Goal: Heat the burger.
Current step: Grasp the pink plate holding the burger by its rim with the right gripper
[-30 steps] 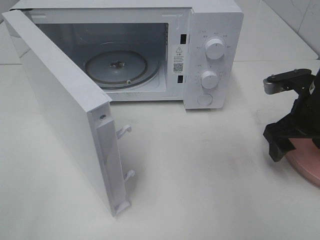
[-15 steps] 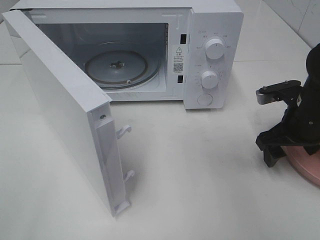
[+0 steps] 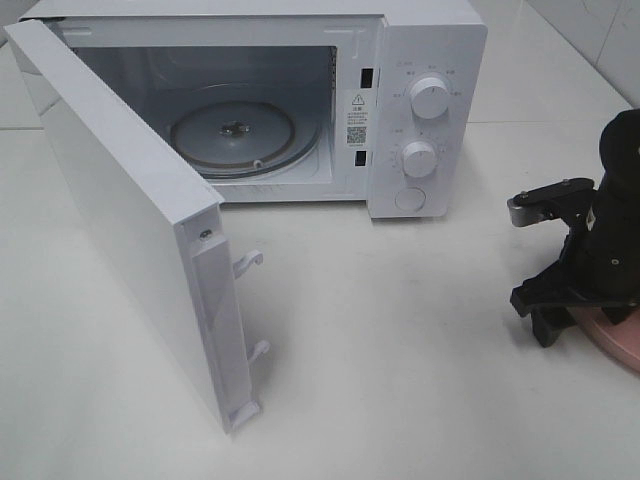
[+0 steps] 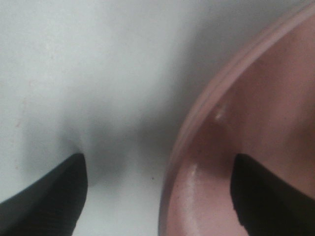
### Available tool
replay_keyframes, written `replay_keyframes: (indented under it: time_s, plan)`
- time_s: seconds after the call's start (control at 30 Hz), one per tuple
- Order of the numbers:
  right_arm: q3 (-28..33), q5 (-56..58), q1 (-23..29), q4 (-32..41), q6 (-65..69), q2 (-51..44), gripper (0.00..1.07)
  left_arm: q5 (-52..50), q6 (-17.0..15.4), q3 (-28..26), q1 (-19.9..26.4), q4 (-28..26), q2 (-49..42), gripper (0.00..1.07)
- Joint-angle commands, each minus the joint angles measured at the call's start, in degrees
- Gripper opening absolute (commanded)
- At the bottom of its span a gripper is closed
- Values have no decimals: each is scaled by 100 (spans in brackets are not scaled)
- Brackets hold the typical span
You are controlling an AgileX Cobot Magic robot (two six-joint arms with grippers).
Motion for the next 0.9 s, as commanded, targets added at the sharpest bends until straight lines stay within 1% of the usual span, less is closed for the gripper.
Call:
replay_keyframes:
  time_s: [0.03, 0.13, 0.2, 0.23, 0.27, 0.3, 0.33, 0.37, 0.4, 0.43, 0.47, 0.5, 0.53, 0.57, 0.6, 0.63, 0.67, 0.9]
  plan:
    - [120, -120, -34, -86, 115, 74, 76, 6, 11, 6, -17, -40, -11, 100]
    - [132, -115, -34, -86, 115, 80, 75, 6, 11, 6, -17, -40, -11, 100]
    - [132, -63, -34, -92, 115, 80, 68, 6, 11, 6, -17, -40, -11, 100]
    - [132, -63, -34, -92, 115, 80, 68, 6, 11, 6, -17, -40, -11, 100]
    - [132, -57, -34, -115, 201, 80, 61, 6, 11, 6, -17, -40, -11, 100]
    - [132, -57, -34, -115, 201, 80, 61, 6, 11, 6, -17, -40, -11, 100]
    - [132, -57, -34, -189, 338, 80, 52, 6, 11, 6, -17, -40, -11, 100]
    - [132, -40, -34, -241, 407, 80, 46, 6, 11, 6, -17, -40, -11, 100]
    - [132, -40, -34, -241, 407, 80, 46, 6, 11, 6, -17, -40, -11, 100]
    - [132, 40, -34, -281, 464, 80, 34, 6, 11, 6, -17, -40, -11, 100]
    - [132, 40, -34, -281, 464, 80, 34, 6, 11, 6, -17, -40, -11, 100]
    - [132, 57, -34, -395, 481, 80, 23, 6, 11, 6, -17, -40, -11, 100]
    - [132, 69, -34, -407, 561, 80, 17, 6, 11, 6, -17, -40, -11, 100]
    - [132, 69, -34, -407, 561, 80, 17, 6, 11, 6, -17, -40, -11, 100]
    - [132, 69, -34, -407, 573, 80, 7, 6, 11, 6, -17, -40, -11, 100]
    - [132, 69, -34, -407, 573, 80, 7, 6, 11, 6, -17, -40, -11, 100]
    - [132, 69, -34, -407, 573, 80, 0, 6, 11, 6, -17, -40, -11, 100]
    - [132, 178, -17, -441, 619, 29, 0, 6, 11, 6, -17, -40, -11, 100]
